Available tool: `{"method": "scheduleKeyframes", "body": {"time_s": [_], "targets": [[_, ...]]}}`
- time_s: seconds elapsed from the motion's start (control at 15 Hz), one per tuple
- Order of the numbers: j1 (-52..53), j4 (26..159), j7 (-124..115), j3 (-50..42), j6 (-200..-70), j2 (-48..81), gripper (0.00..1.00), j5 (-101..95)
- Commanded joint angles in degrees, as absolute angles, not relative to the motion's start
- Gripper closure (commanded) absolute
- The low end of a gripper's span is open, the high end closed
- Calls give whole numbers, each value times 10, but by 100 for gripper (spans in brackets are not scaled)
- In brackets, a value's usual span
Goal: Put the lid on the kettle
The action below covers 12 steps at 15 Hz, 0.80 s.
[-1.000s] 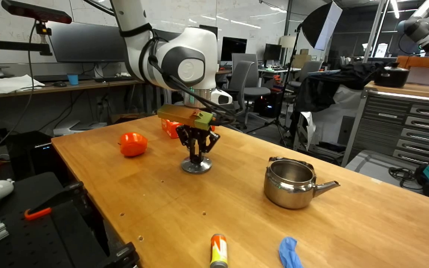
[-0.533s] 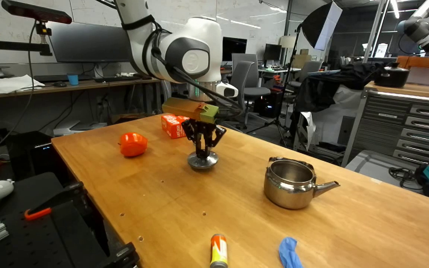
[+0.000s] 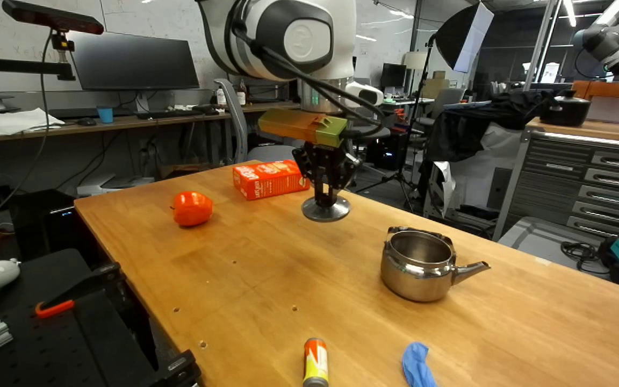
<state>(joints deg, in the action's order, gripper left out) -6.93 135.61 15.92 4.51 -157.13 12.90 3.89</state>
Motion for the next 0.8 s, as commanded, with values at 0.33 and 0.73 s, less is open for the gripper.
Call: {"method": "scheduleKeyframes", "body": {"time_s": [0.33, 0.73], "targets": [[-89, 1373, 146, -25, -1530, 48, 84, 56], [-115, 1346, 141, -74, -1490, 58, 84, 67]]}}
